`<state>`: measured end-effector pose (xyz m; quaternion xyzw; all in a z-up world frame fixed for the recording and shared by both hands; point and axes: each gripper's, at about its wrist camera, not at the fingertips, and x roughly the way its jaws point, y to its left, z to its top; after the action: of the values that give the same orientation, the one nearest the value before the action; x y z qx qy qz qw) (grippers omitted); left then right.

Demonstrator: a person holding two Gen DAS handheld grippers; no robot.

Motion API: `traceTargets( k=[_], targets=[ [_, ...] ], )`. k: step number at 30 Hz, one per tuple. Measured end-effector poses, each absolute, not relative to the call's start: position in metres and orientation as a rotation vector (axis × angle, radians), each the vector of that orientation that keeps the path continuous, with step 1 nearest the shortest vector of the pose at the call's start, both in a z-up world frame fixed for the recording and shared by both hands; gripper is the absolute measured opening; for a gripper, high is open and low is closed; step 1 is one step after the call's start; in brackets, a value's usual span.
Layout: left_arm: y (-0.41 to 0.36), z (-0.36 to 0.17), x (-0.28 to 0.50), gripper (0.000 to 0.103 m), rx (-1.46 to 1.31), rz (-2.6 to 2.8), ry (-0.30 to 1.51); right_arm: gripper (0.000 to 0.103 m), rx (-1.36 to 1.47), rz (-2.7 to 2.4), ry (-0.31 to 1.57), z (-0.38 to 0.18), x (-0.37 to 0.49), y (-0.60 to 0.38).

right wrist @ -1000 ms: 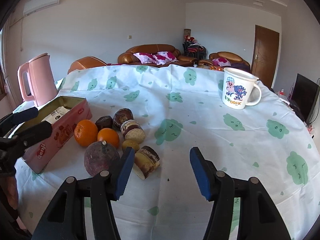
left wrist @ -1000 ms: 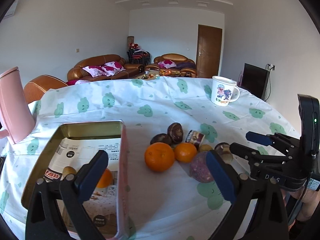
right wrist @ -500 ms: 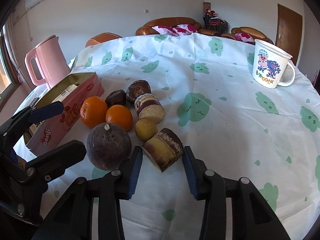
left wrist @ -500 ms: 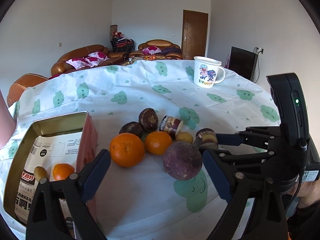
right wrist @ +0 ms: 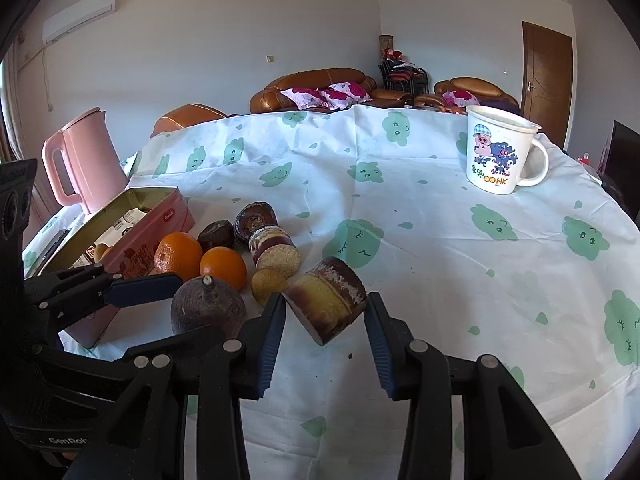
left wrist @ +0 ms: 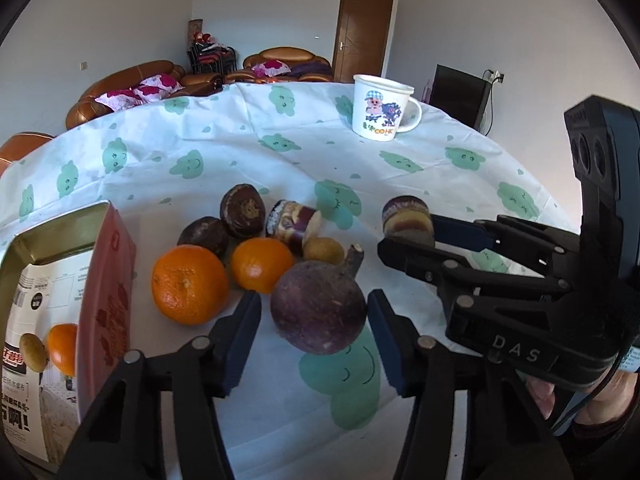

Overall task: Organize fruits
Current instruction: 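Grasp the brown bread roll with the right gripper while the left gripper grasps the purple passion fruit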

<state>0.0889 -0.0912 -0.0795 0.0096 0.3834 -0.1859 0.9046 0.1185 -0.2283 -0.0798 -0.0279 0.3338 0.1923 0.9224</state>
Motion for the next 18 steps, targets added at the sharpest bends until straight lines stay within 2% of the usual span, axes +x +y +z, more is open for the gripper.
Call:
traceTargets(
  k=[18],
  targets=[
    [-0.076,-0.059,0.064,0.052,-0.007,-0.272,0.603,0.043,-0.003,0.446,0.591,-0.071,0.106,-0.239]
  ],
)
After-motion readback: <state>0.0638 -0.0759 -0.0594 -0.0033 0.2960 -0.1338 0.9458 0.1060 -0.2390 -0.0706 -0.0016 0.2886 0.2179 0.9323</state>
